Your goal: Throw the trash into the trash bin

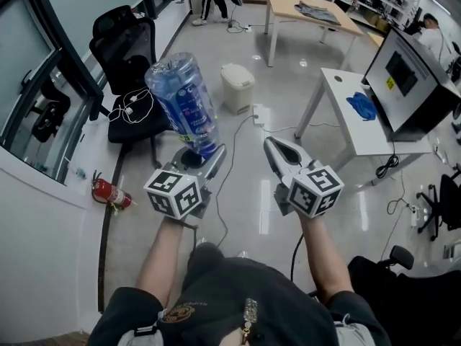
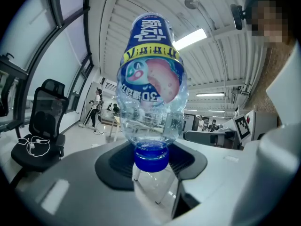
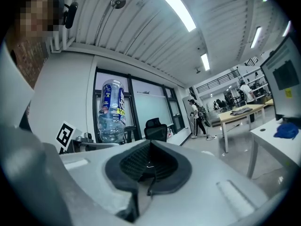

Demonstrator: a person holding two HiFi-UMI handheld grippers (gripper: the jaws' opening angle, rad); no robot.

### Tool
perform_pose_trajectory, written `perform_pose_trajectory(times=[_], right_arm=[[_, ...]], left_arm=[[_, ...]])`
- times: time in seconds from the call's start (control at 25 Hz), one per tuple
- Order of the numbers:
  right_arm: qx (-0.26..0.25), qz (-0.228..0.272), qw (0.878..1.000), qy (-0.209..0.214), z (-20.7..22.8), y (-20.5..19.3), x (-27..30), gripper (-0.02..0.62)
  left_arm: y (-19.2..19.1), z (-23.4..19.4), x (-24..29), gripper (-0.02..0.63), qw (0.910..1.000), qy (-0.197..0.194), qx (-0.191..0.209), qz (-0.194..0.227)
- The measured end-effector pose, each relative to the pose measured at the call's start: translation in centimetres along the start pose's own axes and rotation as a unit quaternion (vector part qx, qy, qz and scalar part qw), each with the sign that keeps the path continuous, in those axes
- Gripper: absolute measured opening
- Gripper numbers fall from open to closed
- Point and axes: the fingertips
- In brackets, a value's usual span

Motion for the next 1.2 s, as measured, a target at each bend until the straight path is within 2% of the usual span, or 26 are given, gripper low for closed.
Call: perform_pose_trajectory(times=[0.36, 0.76, 0.96, 1.2], right_arm=[[0.010, -0.009, 1.000, -0.010, 3.6, 0.0, 4.6, 0.003], [0.002, -0.028, 0.998, -0.056, 8.3, 0.9, 16.5, 0.003], [-0.001, -0.042, 0.995, -0.086, 10.6, 1.2, 22.2, 0.003], [0.006, -0.046, 0.992, -0.116, 14.5, 1.8, 26.3, 0.003]], left_arm=[[-1.2, -3.9, 4.0, 0.202, 0.9999, -0.004, -0.006, -0.012], [-2.1, -14.6, 11.6, 0.202, 0.9985, -0.046, -0.010, -0.026], [-2.8, -19.7, 15.1, 0.202, 0.9961, -0.075, -0.025, -0.039], [-3.3, -23.4, 20.1, 0.202, 0.9931, -0.102, -0.030, -0.050]])
Point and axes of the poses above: the fingertips, and each gripper's own axes: x forward along the fingers, z to its right, y out of its top, and after that the axes turned 9 degrees about x, right-handed
